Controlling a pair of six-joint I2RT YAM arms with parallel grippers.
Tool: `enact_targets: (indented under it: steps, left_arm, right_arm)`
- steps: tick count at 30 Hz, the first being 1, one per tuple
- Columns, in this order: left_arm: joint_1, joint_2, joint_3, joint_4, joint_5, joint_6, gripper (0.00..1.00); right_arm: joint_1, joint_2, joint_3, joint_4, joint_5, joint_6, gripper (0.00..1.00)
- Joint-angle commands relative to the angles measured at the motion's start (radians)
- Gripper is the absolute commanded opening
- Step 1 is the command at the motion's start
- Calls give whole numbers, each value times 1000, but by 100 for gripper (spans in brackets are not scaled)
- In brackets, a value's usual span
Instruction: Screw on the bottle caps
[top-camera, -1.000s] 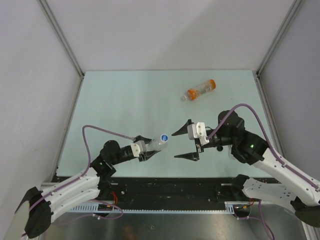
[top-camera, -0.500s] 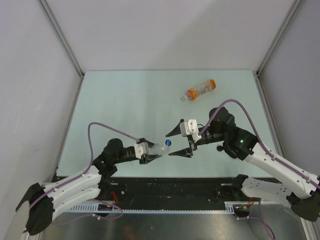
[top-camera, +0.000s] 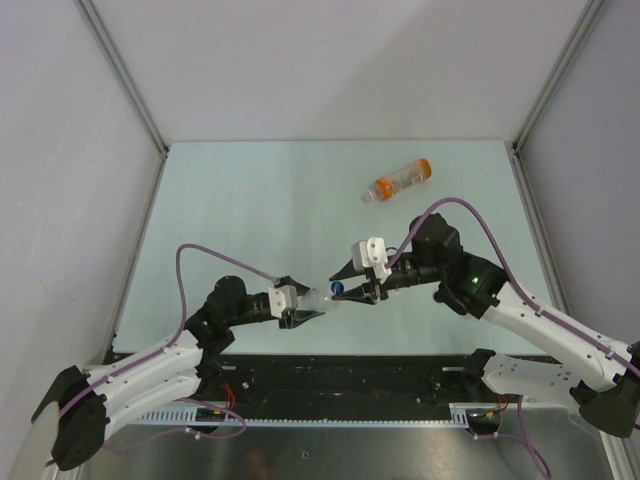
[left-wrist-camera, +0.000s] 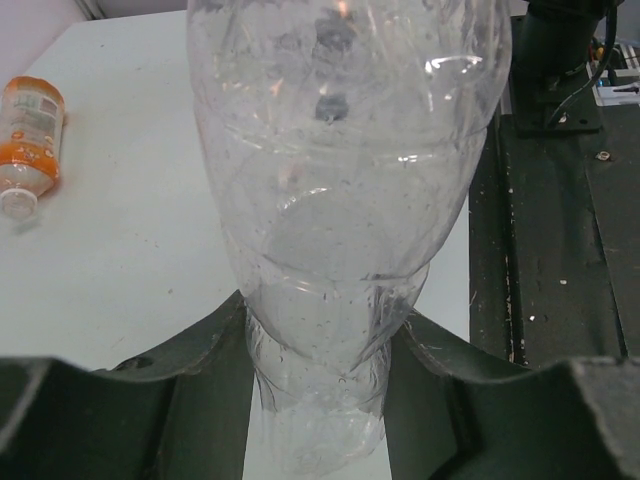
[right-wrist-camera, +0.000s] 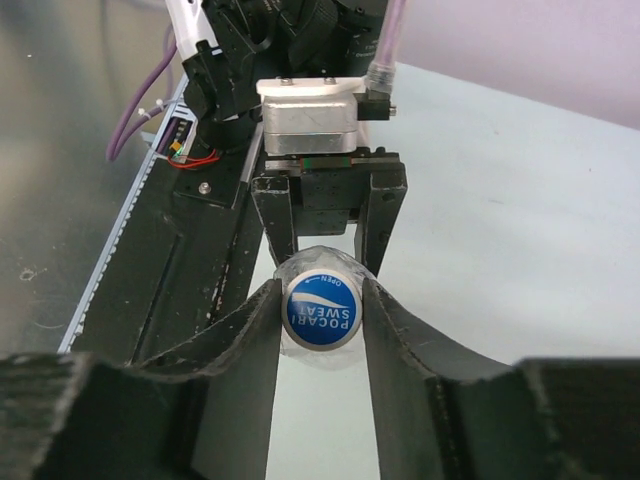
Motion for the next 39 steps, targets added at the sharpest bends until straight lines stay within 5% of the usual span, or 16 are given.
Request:
enact_targets:
  steps: [1,8,13,17,22,25,35,39]
  left_arm:
    - [7,3,47,23,11,-3,0]
    - [7,-46,77,24,-133,-60,0]
    - [5,-84,127,31,-315,-109,0]
    - [-5,-39,159,59,-504,-93,0]
    - [-13,73,204,92,-665,-66,0]
    - [-28,128,215,133,-761,-91,0]
    - [-95,239,224,219,-887,-99,0]
    - [-98,232,196,219,-892,-130,0]
  right_arm:
    - [8,3,26,45,16,23,37]
    - [24,54,26,72,208,242,20]
    - [143,138,14,118,605,437,15]
    - [191,242,14,248,1031,860,13]
    - [206,360,15,355,1194,1127,12]
    - [207,388,22,343,1341,1216,2]
    - [196,454,35,300,1500,1444,23]
    - [174,429,37,326,1410,1370,49]
